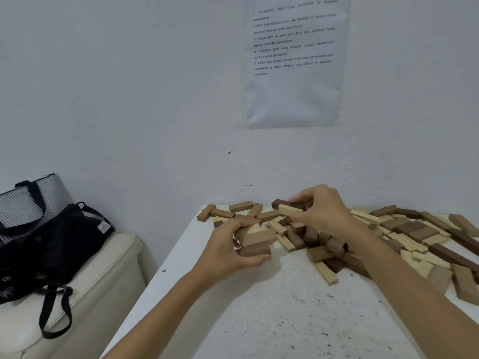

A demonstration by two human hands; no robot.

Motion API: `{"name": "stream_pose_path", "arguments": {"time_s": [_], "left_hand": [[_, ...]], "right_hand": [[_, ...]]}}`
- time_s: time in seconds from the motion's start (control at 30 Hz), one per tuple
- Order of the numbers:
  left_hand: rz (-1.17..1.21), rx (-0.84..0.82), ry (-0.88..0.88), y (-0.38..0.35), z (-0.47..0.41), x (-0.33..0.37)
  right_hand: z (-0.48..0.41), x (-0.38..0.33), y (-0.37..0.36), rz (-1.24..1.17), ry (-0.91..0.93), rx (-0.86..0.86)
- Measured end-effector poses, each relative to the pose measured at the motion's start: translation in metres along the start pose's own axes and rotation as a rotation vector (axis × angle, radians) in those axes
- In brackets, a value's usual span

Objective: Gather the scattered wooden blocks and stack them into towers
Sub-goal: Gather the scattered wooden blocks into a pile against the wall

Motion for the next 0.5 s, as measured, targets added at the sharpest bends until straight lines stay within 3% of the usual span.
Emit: {"name": "stream_pose_path", "arguments": {"time_s": [0.3, 0.5], "left_hand": [[-0.067, -0.021, -0.034, -0.089, -0.064, 0.074], [-0.105, -0.084, -0.005, -0.132, -0.077, 0.084]], "right_hand": [[0.013, 0.083, 0.095, 0.07, -0.321, 0.175], [0.023, 0.115, 0.095, 0.061, -0.416, 0.163]]}}
Point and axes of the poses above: each hand's wrist, its own z-axis away from the middle knuckle, its own y-axis out of the back of the hand, x = y × z, the point moved 8 cm from there along -z, towards the middle knuckle, and after that the axes turned 14 degrees about y, right-handed, at the moved point
